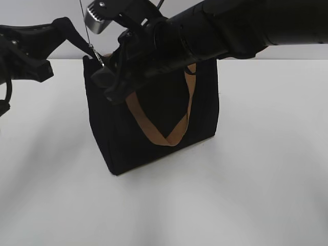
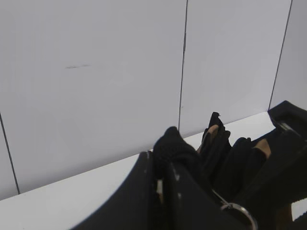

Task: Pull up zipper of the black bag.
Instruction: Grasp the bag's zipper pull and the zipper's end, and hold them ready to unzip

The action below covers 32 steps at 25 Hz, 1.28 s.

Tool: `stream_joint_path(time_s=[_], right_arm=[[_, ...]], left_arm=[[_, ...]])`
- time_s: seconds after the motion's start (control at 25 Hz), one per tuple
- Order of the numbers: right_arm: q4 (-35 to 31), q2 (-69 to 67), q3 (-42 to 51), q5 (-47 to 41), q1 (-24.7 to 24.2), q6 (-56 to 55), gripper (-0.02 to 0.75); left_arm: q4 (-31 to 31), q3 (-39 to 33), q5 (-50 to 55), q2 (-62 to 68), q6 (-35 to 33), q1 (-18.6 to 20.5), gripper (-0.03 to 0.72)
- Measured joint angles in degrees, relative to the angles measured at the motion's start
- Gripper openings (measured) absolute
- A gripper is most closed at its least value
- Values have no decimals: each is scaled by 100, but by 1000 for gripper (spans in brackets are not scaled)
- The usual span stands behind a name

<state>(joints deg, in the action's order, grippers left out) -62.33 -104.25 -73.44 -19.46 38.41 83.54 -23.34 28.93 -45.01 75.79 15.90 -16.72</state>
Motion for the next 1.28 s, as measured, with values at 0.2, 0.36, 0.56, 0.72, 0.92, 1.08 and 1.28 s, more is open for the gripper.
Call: stream_joint_path(time_s=[0.2, 0.36, 0.56, 0.72, 0.92, 1.08, 1.28], right_arm=[[-6, 0, 0, 0, 0, -49, 166], [-18, 0, 0, 83, 0, -110, 80], [-23, 0, 0, 304, 0, -271, 24], [-23, 0, 0, 320, 0, -356, -3], [-29, 0, 0, 345, -7, -496, -15], [-29, 0, 0, 370, -18, -565, -15], [-30, 83, 0, 365, -30, -708, -15]], left_arm=[[27, 0, 0, 0, 0, 0, 22], [27, 0, 0, 0, 0, 0, 22], [33, 0, 12, 0, 0, 0, 22], [45, 0, 31, 0, 0, 0, 22], [64, 0, 42, 0, 0, 0, 22], [64, 0, 42, 0, 0, 0, 22], [75, 0, 42, 0, 0, 0, 22]])
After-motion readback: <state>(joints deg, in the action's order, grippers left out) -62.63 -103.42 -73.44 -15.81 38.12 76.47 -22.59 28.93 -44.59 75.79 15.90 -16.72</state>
